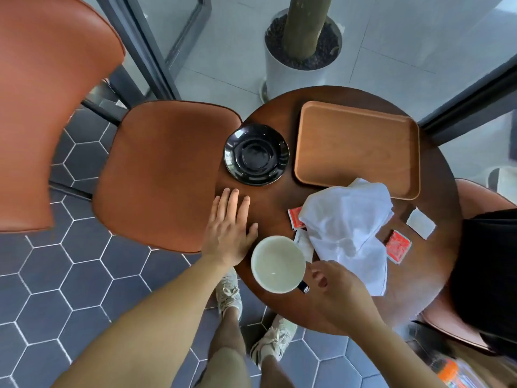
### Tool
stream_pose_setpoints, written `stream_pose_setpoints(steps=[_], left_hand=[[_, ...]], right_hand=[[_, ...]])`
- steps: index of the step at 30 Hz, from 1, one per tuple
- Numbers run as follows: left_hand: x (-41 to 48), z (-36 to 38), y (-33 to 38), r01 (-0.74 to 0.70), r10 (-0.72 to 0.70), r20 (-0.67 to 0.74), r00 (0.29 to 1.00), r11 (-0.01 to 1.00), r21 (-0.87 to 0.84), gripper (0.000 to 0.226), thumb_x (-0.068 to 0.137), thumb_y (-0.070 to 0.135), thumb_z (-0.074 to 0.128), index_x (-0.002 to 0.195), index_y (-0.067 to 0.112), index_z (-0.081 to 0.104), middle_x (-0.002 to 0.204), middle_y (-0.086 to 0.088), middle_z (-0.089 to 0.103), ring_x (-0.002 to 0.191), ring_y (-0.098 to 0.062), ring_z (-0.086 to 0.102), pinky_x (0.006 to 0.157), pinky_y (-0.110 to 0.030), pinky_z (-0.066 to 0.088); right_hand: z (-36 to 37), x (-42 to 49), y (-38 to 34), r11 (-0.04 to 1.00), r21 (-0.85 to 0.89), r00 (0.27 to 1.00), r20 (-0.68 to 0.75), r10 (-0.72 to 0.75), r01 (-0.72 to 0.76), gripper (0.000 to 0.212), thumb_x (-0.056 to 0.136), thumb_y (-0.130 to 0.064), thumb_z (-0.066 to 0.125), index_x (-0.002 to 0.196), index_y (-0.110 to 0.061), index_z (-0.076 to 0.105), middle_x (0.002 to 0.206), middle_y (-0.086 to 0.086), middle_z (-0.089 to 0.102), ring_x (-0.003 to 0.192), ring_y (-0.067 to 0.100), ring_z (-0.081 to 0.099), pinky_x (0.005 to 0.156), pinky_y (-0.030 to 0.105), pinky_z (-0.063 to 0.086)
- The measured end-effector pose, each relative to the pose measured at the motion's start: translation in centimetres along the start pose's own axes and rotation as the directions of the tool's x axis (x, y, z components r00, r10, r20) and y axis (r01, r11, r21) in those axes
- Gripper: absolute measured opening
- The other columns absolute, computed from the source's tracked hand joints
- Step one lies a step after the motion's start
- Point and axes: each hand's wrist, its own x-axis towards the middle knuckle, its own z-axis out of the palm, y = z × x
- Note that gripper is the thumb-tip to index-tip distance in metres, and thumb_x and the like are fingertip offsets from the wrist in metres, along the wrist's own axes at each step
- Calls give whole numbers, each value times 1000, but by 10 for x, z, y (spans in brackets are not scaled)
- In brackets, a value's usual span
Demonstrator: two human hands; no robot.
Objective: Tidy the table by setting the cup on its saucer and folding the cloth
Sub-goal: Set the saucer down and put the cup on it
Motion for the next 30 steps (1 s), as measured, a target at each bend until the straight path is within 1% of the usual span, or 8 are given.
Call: stream_pose_setpoints(steps=[4,10,13,15,18,22,27,30], left_hand=[[2,-2,11,73,-76,-55,996,996,-51,58,98,44,46,141,5,48,150,-23,42,146,-39,30,123,-53,20],[1,3,10,75,-80,-93,993,996,-48,60,98,46,41,142,7,45,153,-21,40,148,-36,27,124,-51,15],[1,4,10,77,-80,-98,992,996,-38,60,97,46,41,143,8,44,153,-21,39,149,-36,26,125,-51,14],[1,5,10,77,-80,-108,991,996,-37,59,97,46,41,142,8,44,152,-21,40,148,-36,27,124,-51,16],[0,6,9,71,-74,-120,990,997,-27,60,97,47,40,142,8,44,152,-21,41,148,-36,28,124,-52,17],[1,6,10,74,-79,-120,990,996,-45,60,96,48,41,142,9,44,152,-19,40,148,-35,26,124,-51,16],[0,4,9,74,-78,-112,991,996,-42,59,97,48,42,142,9,44,153,-21,39,149,-36,24,124,-51,17],[-1,4,9,70,-74,-118,990,997,-45,59,98,47,43,142,8,46,152,-21,41,148,-37,26,123,-52,18]], right_hand=[[19,-5,15,998,21,998,15,61,-61,17,74,-29,69,91,-24,72,84,-6,67,78,12,65,70,27,53],[36,-5,17,993,116,995,-95,9,2,16,77,-28,78,76,-16,68,78,-5,63,72,12,64,67,36,55],[41,-5,21,980,195,984,-179,9,27,7,76,-21,78,76,-24,71,70,-13,65,72,8,63,62,18,50],[43,-7,25,970,242,976,-214,41,13,17,76,-12,79,85,-26,78,68,-19,66,78,0,62,64,9,45],[42,-10,30,961,277,960,-272,73,5,18,77,-7,81,90,-19,81,76,-12,73,74,9,65,67,11,45],[34,-11,34,942,332,960,-249,130,-41,2,82,-14,80,83,-14,79,69,1,73,74,23,69,68,23,48],[17,-6,22,891,453,952,-262,157,-22,17,85,-20,77,83,-37,78,71,-15,75,75,0,69,67,10,47],[8,4,10,860,510,953,-271,133,24,24,88,-24,73,77,-45,77,73,-14,76,76,3,72,73,23,54]])
